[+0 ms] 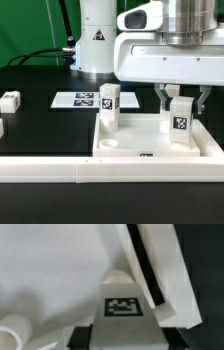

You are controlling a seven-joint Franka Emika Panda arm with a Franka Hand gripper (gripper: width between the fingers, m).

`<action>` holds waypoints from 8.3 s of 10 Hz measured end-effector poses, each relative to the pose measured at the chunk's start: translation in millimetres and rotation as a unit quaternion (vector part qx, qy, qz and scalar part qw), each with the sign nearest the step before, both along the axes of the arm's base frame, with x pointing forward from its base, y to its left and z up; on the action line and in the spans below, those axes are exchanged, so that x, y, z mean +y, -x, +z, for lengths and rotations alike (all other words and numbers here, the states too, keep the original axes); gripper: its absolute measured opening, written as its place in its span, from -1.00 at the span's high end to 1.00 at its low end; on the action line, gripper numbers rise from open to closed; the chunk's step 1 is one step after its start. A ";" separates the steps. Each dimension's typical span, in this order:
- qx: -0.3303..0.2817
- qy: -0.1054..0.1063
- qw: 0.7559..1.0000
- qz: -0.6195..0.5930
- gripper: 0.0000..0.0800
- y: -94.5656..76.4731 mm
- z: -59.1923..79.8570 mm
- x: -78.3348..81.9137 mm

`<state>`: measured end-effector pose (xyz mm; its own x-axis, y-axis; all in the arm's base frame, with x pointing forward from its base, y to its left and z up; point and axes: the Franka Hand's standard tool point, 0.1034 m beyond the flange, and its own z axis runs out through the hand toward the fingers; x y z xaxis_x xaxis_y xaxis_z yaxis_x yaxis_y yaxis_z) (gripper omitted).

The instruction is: Assemble square table

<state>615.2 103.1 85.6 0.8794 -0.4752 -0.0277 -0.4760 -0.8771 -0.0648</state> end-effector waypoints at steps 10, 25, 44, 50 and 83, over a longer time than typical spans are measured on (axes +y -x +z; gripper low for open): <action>0.012 -0.010 0.926 -0.376 0.27 -0.9 -0.8 17.9; -0.030 0.055 0.952 0.300 -0.62 -7.1 -1.3 7.3; -0.024 0.050 0.998 -0.009 0.27 -7.4 -2.2 6.0; -0.001 0.047 0.977 -0.208 0.27 -4.2 -3.1 5.0; -0.021 0.060 0.965 0.253 0.28 -9.3 -3.1 2.5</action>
Offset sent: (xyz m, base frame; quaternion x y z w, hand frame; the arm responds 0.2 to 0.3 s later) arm -0.0061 0.0100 -0.0043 0.0038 0.0212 0.2238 0.9744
